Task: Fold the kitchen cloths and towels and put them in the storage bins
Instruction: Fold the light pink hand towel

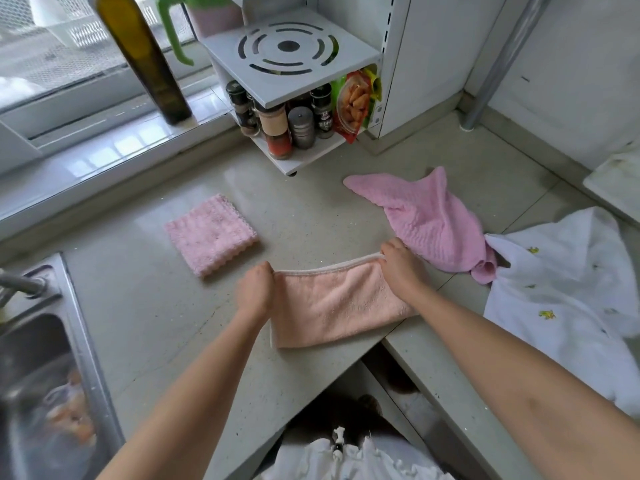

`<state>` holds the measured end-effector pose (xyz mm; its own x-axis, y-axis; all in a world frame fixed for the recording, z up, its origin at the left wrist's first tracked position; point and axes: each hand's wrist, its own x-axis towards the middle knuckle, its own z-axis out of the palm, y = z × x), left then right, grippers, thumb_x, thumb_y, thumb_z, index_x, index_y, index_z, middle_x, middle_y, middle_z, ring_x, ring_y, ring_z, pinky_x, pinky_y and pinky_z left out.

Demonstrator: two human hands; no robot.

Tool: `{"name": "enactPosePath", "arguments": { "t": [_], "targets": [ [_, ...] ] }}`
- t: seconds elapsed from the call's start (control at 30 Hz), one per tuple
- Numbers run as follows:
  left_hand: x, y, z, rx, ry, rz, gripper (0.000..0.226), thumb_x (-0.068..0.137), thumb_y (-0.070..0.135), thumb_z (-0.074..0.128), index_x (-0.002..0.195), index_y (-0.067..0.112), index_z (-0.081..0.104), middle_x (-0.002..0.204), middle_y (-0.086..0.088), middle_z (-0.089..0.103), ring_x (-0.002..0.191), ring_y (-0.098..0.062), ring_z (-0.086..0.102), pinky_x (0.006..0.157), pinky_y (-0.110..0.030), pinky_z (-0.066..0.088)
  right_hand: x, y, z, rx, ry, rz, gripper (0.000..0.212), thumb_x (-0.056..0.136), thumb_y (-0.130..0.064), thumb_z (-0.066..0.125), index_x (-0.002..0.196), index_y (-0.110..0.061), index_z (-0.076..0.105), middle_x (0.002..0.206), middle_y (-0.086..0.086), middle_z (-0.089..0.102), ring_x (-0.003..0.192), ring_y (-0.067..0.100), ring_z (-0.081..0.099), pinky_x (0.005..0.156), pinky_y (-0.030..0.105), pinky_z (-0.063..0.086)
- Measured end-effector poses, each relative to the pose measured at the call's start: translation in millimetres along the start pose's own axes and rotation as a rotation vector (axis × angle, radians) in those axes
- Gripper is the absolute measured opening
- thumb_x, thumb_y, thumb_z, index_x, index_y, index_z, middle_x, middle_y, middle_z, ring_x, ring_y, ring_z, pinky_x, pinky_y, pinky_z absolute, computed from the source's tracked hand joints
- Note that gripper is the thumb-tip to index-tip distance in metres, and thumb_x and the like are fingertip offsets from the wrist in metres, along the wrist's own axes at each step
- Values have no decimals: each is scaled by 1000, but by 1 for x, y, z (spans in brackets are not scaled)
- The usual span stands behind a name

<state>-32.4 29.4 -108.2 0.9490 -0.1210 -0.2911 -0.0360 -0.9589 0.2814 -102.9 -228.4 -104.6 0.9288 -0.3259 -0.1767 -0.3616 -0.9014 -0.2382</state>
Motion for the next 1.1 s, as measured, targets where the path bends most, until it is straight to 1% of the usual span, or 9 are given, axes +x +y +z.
{"name": "enactPosePath", "arguments": {
  "t": [0.2, 0.3, 0.43, 0.5, 0.63, 0.77, 0.9, 1.0, 1.1],
  "targets": [
    [-4, 5, 2, -54, -103, 27, 21, 90, 26, 54, 100, 8, 53, 96, -11, 61, 89, -30, 58, 73, -37, 47, -5, -9, -5, -147, 2, -54, 39, 86, 9, 46, 122, -6, 44, 126, 9, 49, 107, 27, 52, 67, 31, 33],
    [0, 6, 2, -50, -141, 99, 26, 88, 34, 59, 85, 8, 60, 91, -12, 62, 84, -28, 58, 66, -31, 41, -2, -13, -8, -275, -41, -155, 44, 83, 10, 47, 123, -9, 46, 124, 7, 51, 114, 28, 48, 89, 34, 38],
    [2, -3, 0, -853, -361, -107, 30, 88, 34, 65, 98, 7, 63, 94, -14, 69, 82, -22, 64, 72, -38, 52, 0, -13, -11, -299, -41, -157, 40, 79, 11, 45, 110, -12, 52, 115, 3, 58, 109, 24, 46, 94, 33, 33],
    [2, -5, -1, -944, -312, -154, 32, 87, 37, 64, 101, 9, 65, 98, -11, 70, 83, -19, 63, 75, -39, 54, -1, -11, -9, -244, 33, -108, 39, 81, 9, 44, 113, -11, 53, 116, 4, 58, 109, 25, 46, 93, 34, 34],
    [4, -2, 1, -820, -18, -234, 26, 93, 33, 54, 81, 10, 57, 72, 3, 52, 65, -9, 45, 52, -26, 35, -13, -21, 16, -23, 252, -203, 41, 85, -3, 27, 113, -4, 58, 116, 10, 61, 111, 30, 55, 97, 41, 43],
    [-8, -15, 11, -740, -21, -72, 42, 101, 37, 36, 66, 14, 45, 65, 5, 41, 61, -11, 36, 55, -32, 28, -30, -19, 50, 5, 112, -285, 44, 96, -6, 35, 139, -4, 43, 147, 11, 42, 139, 24, 35, 117, 36, 20],
    [-16, -29, 12, -673, -33, 23, 37, 101, 33, 38, 67, 19, 40, 64, 7, 39, 62, -13, 35, 55, -32, 27, -27, -13, 54, -55, -10, -235, 59, 97, -37, 7, 150, -14, 12, 158, -1, 7, 147, 14, 4, 119, 32, -1],
    [-13, -12, 11, -688, 60, -113, 27, 100, 26, 42, 84, 10, 57, 78, 0, 55, 74, -17, 49, 63, -30, 33, -25, -14, 58, -111, -10, -229, 59, 97, -41, 6, 151, -17, 5, 159, -1, 0, 147, 15, -3, 118, 34, -4],
    [-1, -3, 6, -668, 200, -268, 22, 98, 21, 40, 95, 5, 56, 90, -6, 56, 84, -23, 52, 71, -29, 33, -27, -12, 59, -138, -14, -239, 60, 97, -44, 7, 151, -18, -2, 159, -1, -9, 147, 16, -8, 118, 36, -5]
  ]
}}
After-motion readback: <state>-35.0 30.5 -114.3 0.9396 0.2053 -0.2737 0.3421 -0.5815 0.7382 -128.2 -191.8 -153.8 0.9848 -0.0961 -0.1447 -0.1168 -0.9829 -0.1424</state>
